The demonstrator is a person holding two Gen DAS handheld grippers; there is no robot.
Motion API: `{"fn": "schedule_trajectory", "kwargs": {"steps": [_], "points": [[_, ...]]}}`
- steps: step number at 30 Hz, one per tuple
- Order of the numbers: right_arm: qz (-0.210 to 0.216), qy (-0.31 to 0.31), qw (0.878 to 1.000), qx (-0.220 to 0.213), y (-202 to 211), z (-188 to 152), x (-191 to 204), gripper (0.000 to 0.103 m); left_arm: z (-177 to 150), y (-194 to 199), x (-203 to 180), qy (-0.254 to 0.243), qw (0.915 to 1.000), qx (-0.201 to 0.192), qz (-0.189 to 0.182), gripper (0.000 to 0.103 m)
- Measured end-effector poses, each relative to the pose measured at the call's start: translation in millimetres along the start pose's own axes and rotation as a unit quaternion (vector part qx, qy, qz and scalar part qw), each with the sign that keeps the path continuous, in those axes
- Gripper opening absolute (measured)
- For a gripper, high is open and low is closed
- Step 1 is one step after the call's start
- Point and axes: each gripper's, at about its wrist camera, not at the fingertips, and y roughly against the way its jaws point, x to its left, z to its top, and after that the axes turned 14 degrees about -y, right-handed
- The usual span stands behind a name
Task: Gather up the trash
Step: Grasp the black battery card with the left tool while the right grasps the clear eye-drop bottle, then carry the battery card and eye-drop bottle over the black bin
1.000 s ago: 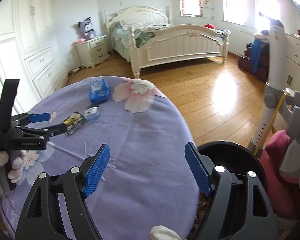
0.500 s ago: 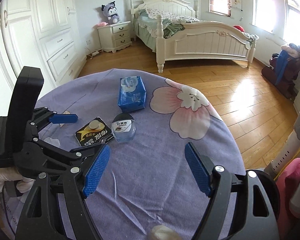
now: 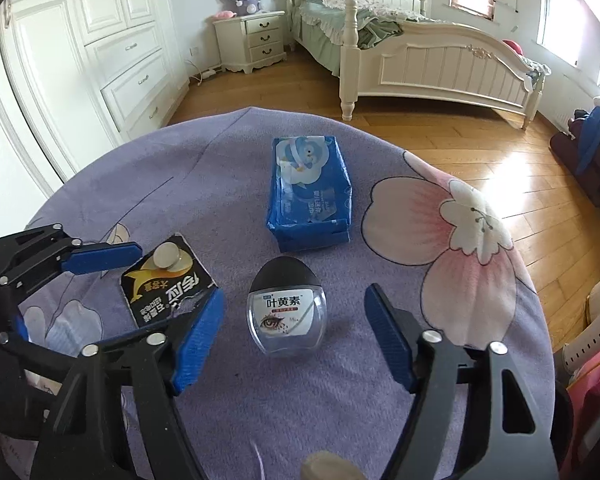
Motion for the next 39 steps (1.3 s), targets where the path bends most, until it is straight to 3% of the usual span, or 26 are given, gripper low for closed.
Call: {"fn": "schedule_trajectory", "kwargs": {"steps": [5,13,19,29,39], "points": [[-0.013,0.017,1.0,-0.011,4,-8,8,0.039,-7,5,7,0.016,0.9998,-0.001,0.007,0.063],[0.008,-0.014,1.0,-0.02,27,-26,-4,0.039,-16,19,2,0.031,0.9994,-0.016,-0.003,0.063],[0.023,-0.059,0.996,-0.057,71,-54,-29,0.039,-5,41,-35,0.012,0.9983,-0.051,-0.025,0.063],[-0.031,-0.139,0.979,-0.147,149,-104,-97,0.039,30,64,-126,-0.025,0.9891,-0.11,-0.095,0.063],[-0.079,-0.219,0.959,-0.163,170,-146,-167,0.039,58,58,-209,-0.059,0.976,-0.123,-0.17,0.063]]}}
